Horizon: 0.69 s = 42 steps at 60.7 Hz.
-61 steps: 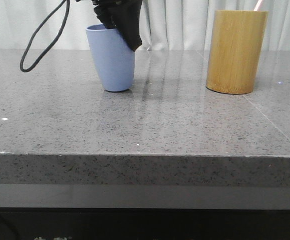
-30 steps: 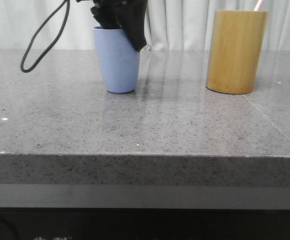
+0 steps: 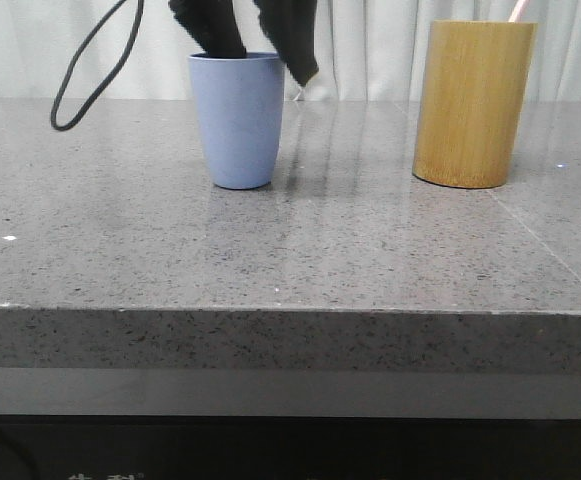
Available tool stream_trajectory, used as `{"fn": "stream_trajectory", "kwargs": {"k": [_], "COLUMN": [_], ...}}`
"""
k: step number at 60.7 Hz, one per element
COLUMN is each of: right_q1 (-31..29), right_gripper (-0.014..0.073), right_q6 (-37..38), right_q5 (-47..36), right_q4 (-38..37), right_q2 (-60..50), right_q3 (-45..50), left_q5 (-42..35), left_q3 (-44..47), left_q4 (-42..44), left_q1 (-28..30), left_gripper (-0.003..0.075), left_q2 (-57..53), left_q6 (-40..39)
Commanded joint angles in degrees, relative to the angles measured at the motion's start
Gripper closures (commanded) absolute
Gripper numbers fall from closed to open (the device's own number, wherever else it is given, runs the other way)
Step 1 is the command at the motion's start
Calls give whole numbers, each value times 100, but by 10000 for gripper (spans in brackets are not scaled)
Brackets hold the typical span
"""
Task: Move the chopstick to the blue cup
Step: 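Open the left gripper and withdraw it up from the blue cup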
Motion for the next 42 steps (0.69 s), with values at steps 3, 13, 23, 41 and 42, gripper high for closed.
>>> {"fn": "stream_trajectory", "kwargs": {"k": [3, 13, 23, 41, 42], "right_q1": [-28, -28, -28, -28, -28], "right_gripper": [-20, -20, -20, -20, -20], "right_q6": [-37, -37, -37, -37, -37], "right_q5": [-469, -469, -469, -469, -469], "right_q4": [-11, -11, -11, -11, -11], "right_q2": [106, 106, 106, 106, 106], "right_q3": [-142, -142, -142, -142, -142], "left_q5": [45, 45, 45, 45, 45], "left_q3": [-463, -642, -642, -642, -642], "left_q4": [-74, -86, -86, -86, -86], "left_q1": [-29, -29, -29, -29, -29], "left_gripper": [214, 215, 254, 631, 657], "left_q2": [-353, -524, -783, -920, -920], "left_q6": [10, -2, -2, -2, -2]}}
